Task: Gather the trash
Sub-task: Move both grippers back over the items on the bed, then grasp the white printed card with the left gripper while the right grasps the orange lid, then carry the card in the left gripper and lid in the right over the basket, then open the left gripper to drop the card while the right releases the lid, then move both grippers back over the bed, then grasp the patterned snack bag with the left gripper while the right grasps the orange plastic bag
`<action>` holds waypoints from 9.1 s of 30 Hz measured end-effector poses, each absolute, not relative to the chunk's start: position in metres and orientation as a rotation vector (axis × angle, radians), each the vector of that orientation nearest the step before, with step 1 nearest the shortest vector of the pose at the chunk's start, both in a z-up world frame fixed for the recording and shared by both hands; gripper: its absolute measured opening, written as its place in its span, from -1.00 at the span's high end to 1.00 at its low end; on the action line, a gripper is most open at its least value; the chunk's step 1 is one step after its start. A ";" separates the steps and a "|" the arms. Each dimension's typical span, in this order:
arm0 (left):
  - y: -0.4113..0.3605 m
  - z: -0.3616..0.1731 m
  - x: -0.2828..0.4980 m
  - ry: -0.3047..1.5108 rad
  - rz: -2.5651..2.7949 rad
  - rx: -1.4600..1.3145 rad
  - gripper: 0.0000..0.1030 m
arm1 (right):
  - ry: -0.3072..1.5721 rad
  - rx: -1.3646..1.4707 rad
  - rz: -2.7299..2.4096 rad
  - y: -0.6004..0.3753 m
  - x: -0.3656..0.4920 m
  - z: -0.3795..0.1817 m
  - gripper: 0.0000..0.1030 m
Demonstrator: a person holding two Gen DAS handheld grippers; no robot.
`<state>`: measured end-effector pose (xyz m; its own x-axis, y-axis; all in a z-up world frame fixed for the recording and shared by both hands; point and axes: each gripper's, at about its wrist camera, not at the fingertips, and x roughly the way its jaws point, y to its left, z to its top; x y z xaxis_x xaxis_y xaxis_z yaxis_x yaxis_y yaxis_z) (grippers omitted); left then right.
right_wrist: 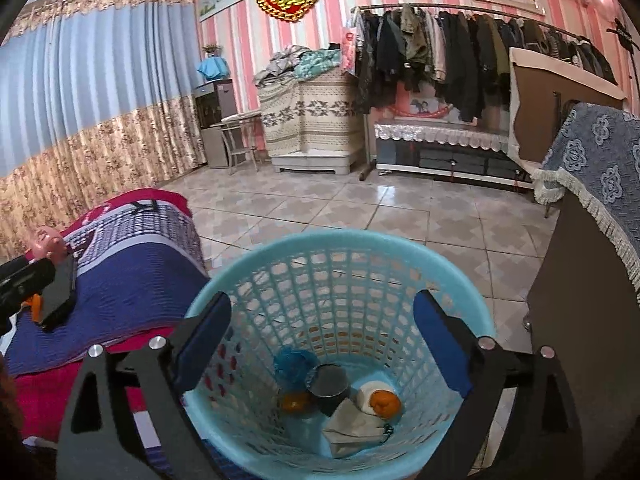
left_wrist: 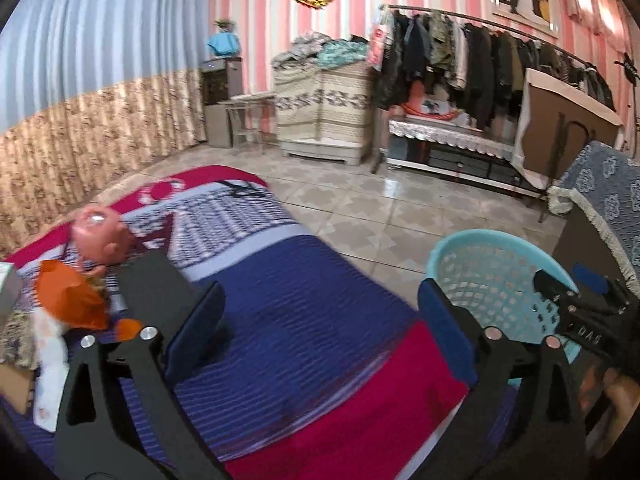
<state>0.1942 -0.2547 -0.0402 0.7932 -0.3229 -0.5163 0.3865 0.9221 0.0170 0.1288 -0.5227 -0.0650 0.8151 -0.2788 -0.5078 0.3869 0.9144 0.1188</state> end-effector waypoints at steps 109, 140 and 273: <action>-0.130 -0.024 0.191 0.593 -0.253 0.060 -0.02 | 0.547 0.126 -0.079 -0.452 0.126 -0.031 0.22; -0.294 -0.027 0.190 0.595 -0.461 0.141 -0.02 | 0.546 0.265 -0.281 -0.541 0.112 -0.058 0.22; 0.113 -0.075 0.250 0.782 -0.008 -0.032 1.00 | 0.650 -0.065 0.237 -0.183 0.267 -0.046 -0.91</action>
